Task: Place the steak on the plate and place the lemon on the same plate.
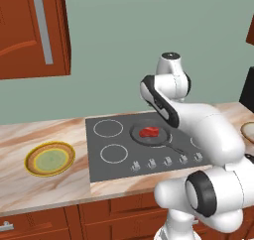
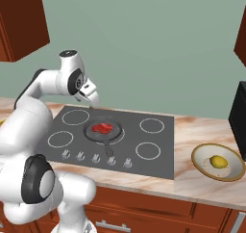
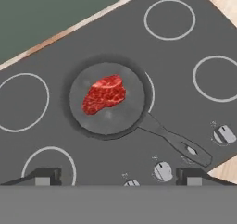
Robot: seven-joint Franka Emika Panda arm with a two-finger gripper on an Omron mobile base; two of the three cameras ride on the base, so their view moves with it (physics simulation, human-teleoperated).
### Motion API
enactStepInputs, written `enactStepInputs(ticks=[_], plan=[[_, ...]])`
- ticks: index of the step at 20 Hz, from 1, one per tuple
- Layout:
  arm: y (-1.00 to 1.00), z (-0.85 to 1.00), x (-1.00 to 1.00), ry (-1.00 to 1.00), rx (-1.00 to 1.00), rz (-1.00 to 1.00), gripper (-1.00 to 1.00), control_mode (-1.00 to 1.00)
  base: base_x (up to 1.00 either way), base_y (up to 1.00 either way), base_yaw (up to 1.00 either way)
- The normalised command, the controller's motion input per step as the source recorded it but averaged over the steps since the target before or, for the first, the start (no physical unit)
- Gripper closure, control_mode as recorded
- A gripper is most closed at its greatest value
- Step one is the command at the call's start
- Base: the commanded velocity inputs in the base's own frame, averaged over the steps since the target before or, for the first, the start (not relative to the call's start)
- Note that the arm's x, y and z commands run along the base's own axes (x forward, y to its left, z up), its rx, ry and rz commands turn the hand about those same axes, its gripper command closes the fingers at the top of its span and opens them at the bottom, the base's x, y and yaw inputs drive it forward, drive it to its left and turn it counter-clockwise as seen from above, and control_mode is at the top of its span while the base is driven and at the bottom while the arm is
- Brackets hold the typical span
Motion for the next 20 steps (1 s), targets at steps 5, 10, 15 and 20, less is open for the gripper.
enactStepInputs(ticks=[5, 10, 15, 20], plan=[[-0.03, -0.3, 0.23, 0.05, 0.2, -0.18, -1.0, -1.0, 0.0, 0.0, 0.0], [0.0, -0.41, 0.17, 0.0, 0.07, -0.15, -1.0, -1.0, 0.0, 0.0, 0.0], [0.0, -0.35, 0.17, 0.01, 0.0, -0.14, -1.0, -1.0, 0.0, 0.0, 0.0], [0.0, -0.3, 0.06, 0.03, 0.0, -0.09, -1.0, -1.0, 0.0, 0.0, 0.0]])
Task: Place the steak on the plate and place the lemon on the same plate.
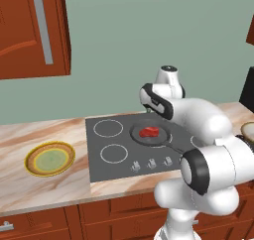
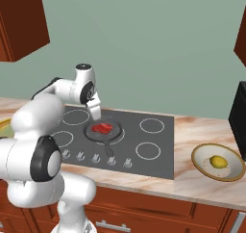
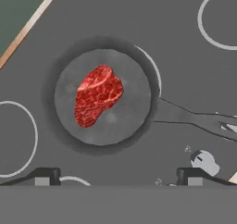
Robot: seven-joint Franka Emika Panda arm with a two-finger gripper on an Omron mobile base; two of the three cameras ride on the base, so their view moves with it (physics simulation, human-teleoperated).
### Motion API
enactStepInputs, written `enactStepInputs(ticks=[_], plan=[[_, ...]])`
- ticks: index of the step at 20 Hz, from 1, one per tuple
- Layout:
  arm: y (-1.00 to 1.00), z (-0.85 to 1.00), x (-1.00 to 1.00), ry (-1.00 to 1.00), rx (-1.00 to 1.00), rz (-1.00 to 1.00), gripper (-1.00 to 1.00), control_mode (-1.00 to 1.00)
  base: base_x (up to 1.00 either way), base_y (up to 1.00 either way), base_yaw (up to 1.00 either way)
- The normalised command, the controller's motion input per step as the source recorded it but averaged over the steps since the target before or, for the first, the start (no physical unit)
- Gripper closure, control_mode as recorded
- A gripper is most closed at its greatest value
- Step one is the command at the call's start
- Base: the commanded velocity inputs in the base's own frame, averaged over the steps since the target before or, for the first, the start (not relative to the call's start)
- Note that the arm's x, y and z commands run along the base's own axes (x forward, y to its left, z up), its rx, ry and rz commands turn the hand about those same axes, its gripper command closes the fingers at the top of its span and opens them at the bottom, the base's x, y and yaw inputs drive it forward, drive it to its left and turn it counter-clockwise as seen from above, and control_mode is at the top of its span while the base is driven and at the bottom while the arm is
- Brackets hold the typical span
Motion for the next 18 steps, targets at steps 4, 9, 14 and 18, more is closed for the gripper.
enactStepInputs(ticks=[4, 9, 14, 18], plan=[[0.0, -0.32, 0.14, 0.07, 0.03, -0.03, -1.0, -1.0, 0.0, 0.0, 0.0], [0.0, -0.35, 0.29, 0.07, 0.03, 0.0, -1.0, -1.0, 0.0, 0.0, 0.0], [0.01, -0.35, 0.14, 0.04, 0.02, -0.02, -1.0, -1.0, 0.0, 0.0, 0.0], [0.0, -0.31, 0.16, 0.0, 0.0, -0.05, -1.0, -1.0, 0.0, 0.0, 0.0]])
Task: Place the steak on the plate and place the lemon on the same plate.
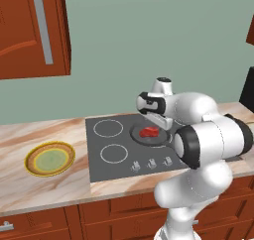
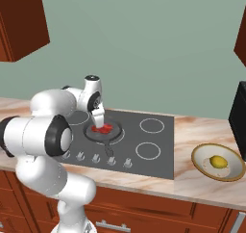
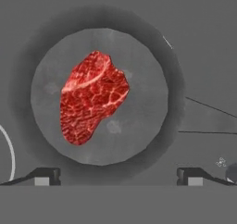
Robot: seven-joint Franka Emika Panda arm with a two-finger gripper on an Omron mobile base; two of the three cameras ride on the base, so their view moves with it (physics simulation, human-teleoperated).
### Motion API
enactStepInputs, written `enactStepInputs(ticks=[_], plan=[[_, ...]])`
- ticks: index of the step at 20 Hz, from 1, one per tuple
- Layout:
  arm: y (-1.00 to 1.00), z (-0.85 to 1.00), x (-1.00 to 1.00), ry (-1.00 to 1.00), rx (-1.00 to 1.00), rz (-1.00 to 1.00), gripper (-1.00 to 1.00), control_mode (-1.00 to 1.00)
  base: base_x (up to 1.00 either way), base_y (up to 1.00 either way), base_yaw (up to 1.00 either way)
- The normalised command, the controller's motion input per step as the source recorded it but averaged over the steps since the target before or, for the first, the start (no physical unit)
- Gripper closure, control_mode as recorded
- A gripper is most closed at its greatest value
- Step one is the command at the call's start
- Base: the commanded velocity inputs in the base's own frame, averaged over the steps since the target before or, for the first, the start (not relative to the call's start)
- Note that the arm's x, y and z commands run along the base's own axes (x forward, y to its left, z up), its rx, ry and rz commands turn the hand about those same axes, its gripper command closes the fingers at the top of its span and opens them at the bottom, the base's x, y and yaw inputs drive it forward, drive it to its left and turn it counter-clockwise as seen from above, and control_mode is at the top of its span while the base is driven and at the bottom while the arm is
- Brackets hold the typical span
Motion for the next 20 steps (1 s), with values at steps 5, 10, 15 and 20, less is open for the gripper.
enactStepInputs(ticks=[5, 10, 15, 20], plan=[[0.0, -0.28, 0.13, 0.0, 0.0, -0.05, -1.0, -1.0, 0.0, 0.0, 0.0], [0.01, -0.27, 0.14, 0.0, 0.0, -0.03, -1.0, -1.0, 0.0, 0.0, 0.0], [0.03, -0.21, 0.2, 0.0, 0.0, 0.0, -1.0, -1.0, 0.0, 0.0, 0.0], [0.04, -0.22, 0.2, 0.0, 0.0, -0.01, -1.0, -1.0, 0.0, 0.0, 0.0]])
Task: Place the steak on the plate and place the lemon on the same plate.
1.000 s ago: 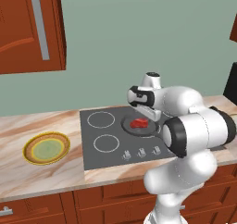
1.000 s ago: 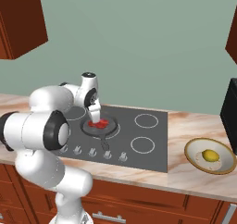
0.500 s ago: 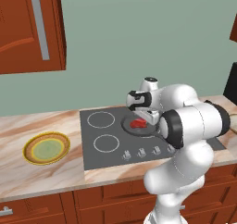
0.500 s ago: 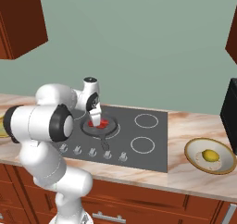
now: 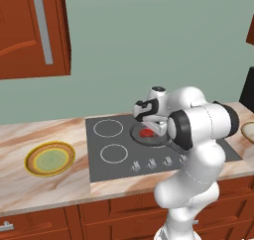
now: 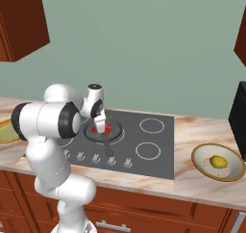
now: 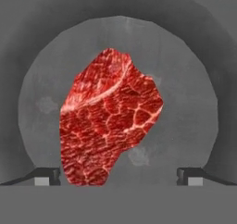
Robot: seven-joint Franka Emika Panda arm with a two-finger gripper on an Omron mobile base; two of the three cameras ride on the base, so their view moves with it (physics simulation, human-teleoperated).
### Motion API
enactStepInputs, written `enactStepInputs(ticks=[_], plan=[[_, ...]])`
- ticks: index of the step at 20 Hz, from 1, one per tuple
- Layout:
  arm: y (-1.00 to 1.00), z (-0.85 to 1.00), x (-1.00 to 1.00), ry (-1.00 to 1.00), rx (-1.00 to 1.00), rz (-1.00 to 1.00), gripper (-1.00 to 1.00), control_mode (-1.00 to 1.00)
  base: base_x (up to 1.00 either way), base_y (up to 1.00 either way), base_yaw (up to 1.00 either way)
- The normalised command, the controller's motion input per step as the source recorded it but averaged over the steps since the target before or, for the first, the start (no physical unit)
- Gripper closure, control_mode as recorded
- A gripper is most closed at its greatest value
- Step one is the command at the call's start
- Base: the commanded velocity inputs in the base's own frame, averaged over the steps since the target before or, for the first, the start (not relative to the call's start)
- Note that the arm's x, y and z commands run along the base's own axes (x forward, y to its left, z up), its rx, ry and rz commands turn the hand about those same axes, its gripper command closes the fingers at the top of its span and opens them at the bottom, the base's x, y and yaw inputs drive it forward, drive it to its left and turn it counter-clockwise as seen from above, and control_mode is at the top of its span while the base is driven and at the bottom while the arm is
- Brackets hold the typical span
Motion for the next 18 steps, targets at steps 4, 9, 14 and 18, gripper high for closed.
enactStepInputs(ticks=[4, 9, 14, 18], plan=[[0.04, -0.2, 0.16, 0.0, 0.0, -0.03, -1.0, -1.0, 0.0, 0.0, 0.0], [0.04, -0.16, 0.17, 0.0, 0.0, -0.05, -1.0, -1.0, 0.0, 0.0, 0.0], [0.02, -0.13, 0.14, 0.02, 0.0, -0.05, -1.0, -1.0, 0.0, 0.0, 0.0], [0.01, -0.16, 0.03, 0.05, 0.0, -0.07, -1.0, -1.0, 0.0, 0.0, 0.0]])
